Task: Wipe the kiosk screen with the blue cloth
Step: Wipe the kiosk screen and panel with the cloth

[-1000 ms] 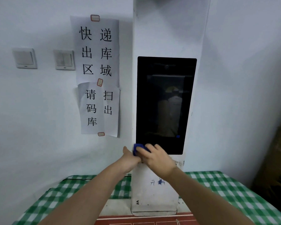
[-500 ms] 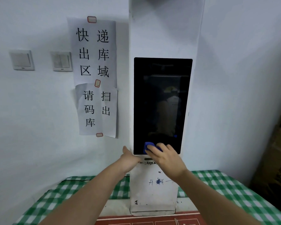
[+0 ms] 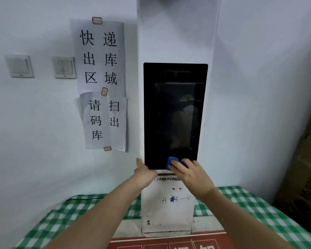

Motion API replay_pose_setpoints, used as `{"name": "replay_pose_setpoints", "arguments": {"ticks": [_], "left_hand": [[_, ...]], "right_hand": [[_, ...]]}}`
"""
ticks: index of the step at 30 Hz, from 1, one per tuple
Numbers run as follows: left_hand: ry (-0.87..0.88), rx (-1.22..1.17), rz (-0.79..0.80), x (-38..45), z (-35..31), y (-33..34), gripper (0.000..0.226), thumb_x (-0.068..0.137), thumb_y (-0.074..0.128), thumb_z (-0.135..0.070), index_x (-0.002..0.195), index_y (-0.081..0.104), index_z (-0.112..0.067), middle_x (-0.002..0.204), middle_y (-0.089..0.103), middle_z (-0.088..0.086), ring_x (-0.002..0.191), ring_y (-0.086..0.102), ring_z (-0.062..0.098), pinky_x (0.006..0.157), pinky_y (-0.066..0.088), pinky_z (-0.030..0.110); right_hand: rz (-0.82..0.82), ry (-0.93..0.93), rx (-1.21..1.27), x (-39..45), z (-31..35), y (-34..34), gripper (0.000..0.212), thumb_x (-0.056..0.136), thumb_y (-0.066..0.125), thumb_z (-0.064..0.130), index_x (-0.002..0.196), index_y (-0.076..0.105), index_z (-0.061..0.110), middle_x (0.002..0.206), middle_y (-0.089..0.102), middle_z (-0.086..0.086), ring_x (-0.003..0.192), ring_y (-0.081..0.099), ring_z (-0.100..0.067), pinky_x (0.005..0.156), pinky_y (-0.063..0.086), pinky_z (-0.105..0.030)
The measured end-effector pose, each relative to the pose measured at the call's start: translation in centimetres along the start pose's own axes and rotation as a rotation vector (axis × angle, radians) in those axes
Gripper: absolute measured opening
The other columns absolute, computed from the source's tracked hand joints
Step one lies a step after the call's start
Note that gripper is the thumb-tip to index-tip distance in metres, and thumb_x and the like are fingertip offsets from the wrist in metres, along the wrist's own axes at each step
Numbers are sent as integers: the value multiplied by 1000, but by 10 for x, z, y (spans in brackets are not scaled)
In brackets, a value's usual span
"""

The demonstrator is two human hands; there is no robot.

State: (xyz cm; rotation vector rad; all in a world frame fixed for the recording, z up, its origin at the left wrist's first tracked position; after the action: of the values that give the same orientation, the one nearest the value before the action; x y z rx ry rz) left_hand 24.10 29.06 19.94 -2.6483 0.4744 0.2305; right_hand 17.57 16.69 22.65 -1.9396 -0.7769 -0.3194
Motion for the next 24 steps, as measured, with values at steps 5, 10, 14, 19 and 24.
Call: {"name": "replay_pose_setpoints", "arguments": {"ticks": [5,10,14,19,24], "left_hand": [[-9,39,22,1,1,7,92,89,51,-11,151,-16,-18,151,31,11,131,41,28,107,41,37],[-7,18,26,4,0,11,92,88,52,-10,151,-15,-19,150,31,10,129,42,27,103,41,33],[-11,27,23,4,-1,13,94,88,53,-10,150,-18,-19,152,26,10,132,38,28,107,40,37],[-14,42,32,4,0,12,93,89,52,-14,150,-18,-18,152,27,11,133,38,28,109,39,39],[-20,41,29,3,1,12,93,89,52,-14,150,-18,-19,152,28,10,134,36,29,110,37,41]], "right_hand": [[-20,-25,-48,1,-15,-13,71,59,74,2,127,57,12,123,58,-4,90,57,-28,62,49,-35],[-126,160,-25,-3,-44,-28,74,54,71,-6,124,61,13,124,59,-4,90,58,-28,62,49,-34],[-27,42,-15,-29,-28,1,72,47,79,-1,117,65,12,117,58,-4,85,55,-26,58,49,-33],[-63,-9,-84,-28,-42,-10,56,64,64,-2,119,62,11,118,58,-5,84,57,-27,58,49,-33],[-231,246,-37,-14,-77,-36,58,72,34,-8,122,61,5,125,57,-9,88,48,-27,63,51,-37]]}}
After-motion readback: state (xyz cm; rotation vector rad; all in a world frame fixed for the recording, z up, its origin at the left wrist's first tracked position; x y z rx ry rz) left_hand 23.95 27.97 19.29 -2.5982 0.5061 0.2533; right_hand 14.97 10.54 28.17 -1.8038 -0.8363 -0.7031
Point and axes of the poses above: each hand's wrist, its own x-axis towards the middle knuckle, its own y-axis out of the palm, z = x × y, the point moved 10 cm from there along x, towards the middle knuckle
